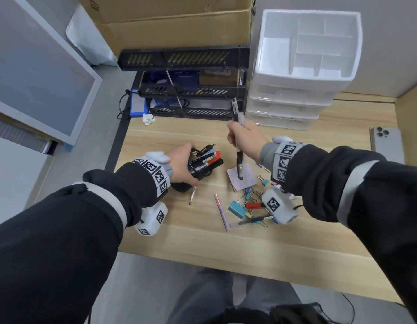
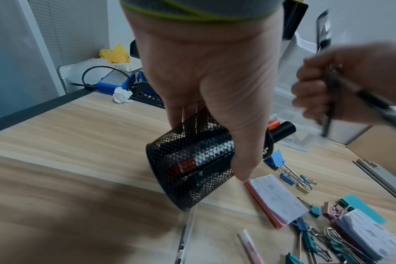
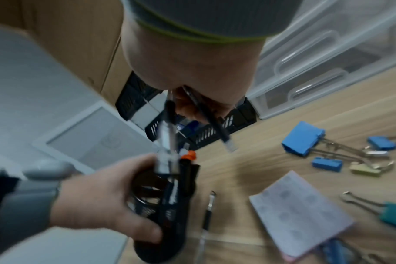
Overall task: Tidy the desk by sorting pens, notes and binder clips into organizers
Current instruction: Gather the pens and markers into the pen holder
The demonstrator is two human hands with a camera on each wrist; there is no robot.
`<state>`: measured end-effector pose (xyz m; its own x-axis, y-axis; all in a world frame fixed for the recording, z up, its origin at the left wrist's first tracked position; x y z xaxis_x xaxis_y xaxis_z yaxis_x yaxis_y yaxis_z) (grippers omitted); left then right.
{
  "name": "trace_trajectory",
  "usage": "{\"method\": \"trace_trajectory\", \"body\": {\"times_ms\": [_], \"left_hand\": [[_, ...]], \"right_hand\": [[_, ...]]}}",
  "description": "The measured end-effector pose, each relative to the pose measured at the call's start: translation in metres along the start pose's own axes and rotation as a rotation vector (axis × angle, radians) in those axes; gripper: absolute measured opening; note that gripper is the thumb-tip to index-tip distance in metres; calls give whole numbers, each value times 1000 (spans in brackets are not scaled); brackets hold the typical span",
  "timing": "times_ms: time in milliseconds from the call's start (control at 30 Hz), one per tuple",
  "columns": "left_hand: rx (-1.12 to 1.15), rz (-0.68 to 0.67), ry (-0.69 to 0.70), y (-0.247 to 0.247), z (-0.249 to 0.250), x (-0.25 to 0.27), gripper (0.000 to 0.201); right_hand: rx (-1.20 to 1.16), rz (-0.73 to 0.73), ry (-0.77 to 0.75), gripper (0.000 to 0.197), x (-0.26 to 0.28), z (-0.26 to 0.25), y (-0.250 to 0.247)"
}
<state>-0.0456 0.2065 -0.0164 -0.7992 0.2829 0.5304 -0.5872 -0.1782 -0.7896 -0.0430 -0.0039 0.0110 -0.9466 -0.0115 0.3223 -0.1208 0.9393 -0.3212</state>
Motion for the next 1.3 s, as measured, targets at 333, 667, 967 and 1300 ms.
{"method": "trace_trajectory", "body": {"times_ms": [333, 667, 967, 1300], "left_hand": [[20, 12, 41, 4, 14, 3, 91], [66, 61, 48, 9, 6, 12, 88], [116, 94, 27, 12, -18, 28, 102], [158, 96, -103, 19, -70, 51, 107]], "right_hand": [[-66, 68, -69, 26, 2, -25, 24], [13, -97, -62, 14, 14, 4, 49], [222, 28, -170, 22, 11, 4, 54], [802, -424, 181, 27, 10, 40, 70]]}}
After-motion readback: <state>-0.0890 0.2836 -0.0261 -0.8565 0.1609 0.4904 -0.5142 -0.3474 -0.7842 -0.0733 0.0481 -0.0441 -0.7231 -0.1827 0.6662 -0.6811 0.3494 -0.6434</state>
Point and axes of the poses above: each hand's wrist, its own x-axis away from the middle knuckle, its own y-axis out of the palm, z = x × y, the point moved 2 cm from there along -x, towards the middle knuckle, and after that the axes turned 2 degrees about -y, right-handed, at the moved point
